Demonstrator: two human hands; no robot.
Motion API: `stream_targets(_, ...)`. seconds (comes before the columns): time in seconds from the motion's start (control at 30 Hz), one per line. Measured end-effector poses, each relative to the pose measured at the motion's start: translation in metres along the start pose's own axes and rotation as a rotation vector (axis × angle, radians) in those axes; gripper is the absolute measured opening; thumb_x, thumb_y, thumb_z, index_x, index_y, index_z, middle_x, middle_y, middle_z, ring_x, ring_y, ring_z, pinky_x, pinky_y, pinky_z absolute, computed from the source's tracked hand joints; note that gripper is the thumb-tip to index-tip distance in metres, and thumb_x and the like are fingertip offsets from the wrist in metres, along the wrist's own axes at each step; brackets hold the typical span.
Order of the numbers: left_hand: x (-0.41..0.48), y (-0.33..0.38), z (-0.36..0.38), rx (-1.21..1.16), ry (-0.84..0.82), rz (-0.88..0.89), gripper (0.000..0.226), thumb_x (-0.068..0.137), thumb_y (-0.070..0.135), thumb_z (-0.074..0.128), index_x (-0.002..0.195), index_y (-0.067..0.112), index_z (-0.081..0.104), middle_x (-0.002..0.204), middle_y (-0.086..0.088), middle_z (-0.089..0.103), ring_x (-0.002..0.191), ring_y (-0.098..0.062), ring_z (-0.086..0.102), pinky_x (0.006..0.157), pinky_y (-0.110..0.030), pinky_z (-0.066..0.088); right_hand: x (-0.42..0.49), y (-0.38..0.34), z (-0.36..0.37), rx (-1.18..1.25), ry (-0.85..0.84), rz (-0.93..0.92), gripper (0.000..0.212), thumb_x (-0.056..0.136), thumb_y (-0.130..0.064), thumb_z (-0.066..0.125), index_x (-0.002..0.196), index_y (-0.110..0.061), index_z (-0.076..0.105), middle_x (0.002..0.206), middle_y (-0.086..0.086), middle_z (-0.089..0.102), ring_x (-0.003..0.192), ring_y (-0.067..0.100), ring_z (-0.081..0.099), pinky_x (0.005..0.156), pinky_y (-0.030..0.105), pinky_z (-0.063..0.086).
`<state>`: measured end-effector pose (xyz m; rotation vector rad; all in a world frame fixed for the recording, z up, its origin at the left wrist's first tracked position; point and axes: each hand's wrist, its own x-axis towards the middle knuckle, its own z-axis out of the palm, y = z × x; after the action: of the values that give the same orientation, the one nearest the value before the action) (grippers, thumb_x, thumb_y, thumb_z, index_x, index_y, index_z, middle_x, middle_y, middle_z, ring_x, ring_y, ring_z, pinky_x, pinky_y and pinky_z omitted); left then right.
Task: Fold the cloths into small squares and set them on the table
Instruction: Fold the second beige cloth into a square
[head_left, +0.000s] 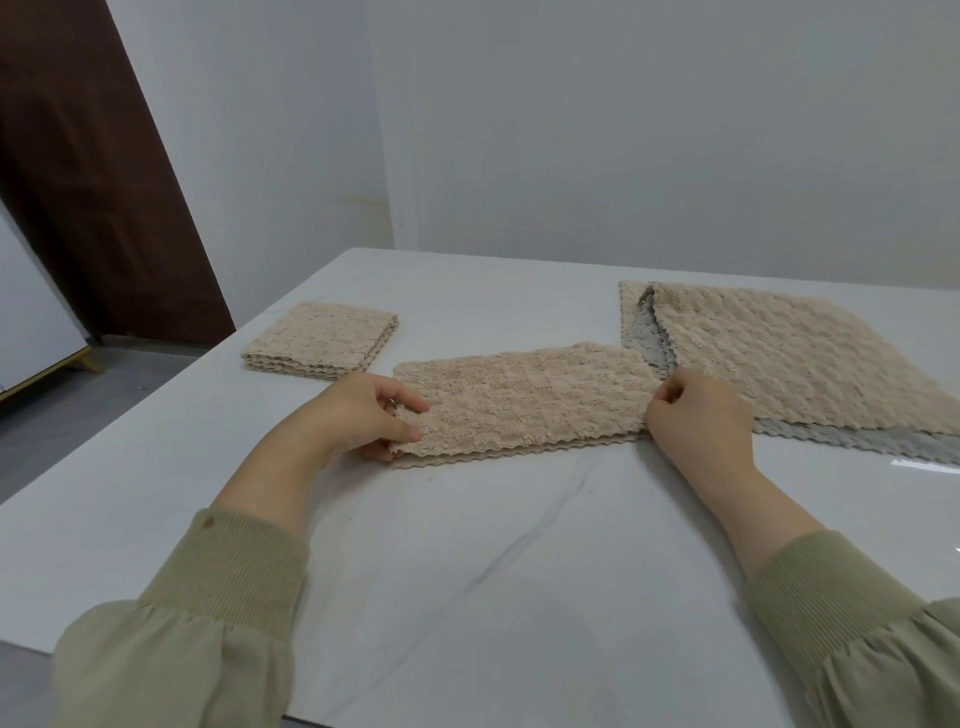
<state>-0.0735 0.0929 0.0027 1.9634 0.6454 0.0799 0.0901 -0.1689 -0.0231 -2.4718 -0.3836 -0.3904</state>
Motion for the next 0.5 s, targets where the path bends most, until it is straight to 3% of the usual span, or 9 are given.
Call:
stream_targets(0.2,0.000,0.000,0.001,0.119,0.006,0.031,0.027,0.075,-0.002,0.075,0.090,0.019,0.069,0.062,0.001,0.042,0.043,-0.008,0.053,0.045,-0.021,0.047,0.000,0.002,0.003,-0.111,-0.098,0.001,0.015,0.076,-0.007,0.049,0.069,-0.019,0.055,0.071,0.003,0.058,0.085,0.032,0.053,0.086,0.043,0.041)
stream_targets(0.3,-0.002,0.000,0.001,0.170,0.018,0.039,0.020,0.074,0.008,0.079,0.088,0.019,0.070,0.063,0.001,0.049,0.048,-0.008,0.053,0.048,-0.022,0.044,0.000,0.003,0.004,-0.127,-0.044,-0.015,0.013,0.078,-0.007,0.051,0.076,-0.015,0.061,0.084,0.006,0.055,0.094,0.034,0.050,0.086,0.042,0.036)
stream_targets(0.4,-0.002,0.003,0.005,0.437,0.316,0.131,0.017,0.073,0.038,0.078,0.079,0.026,0.068,0.081,0.006,0.053,0.072,-0.009,0.052,0.064,-0.026,0.039,-0.001,0.001,0.005,-0.061,0.084,-0.167,0.012,0.077,-0.008,0.057,0.083,-0.011,0.067,0.092,0.010,0.054,0.096,0.033,0.048,0.083,0.040,0.035)
stream_targets(0.47,-0.004,0.006,0.015,0.435,0.487,0.354,0.016,0.076,0.037,0.076,0.079,0.024,0.067,0.092,0.006,0.051,0.084,-0.011,0.050,0.073,-0.028,0.037,-0.005,-0.007,0.006,0.090,0.015,-0.360,0.008,0.075,-0.008,0.061,0.078,-0.011,0.068,0.085,0.007,0.056,0.091,0.029,0.050,0.079,0.036,0.036)
stream_targets(0.5,-0.005,0.008,0.023,0.381,0.474,0.490,0.013,0.076,0.031,0.076,0.078,0.022,0.068,0.092,0.005,0.052,0.087,-0.012,0.050,0.076,-0.027,0.037,-0.009,-0.012,0.007,0.148,-0.066,-0.445,0.005,0.076,-0.009,0.064,0.077,-0.012,0.068,0.083,0.004,0.057,0.089,0.025,0.050,0.078,0.033,0.036)
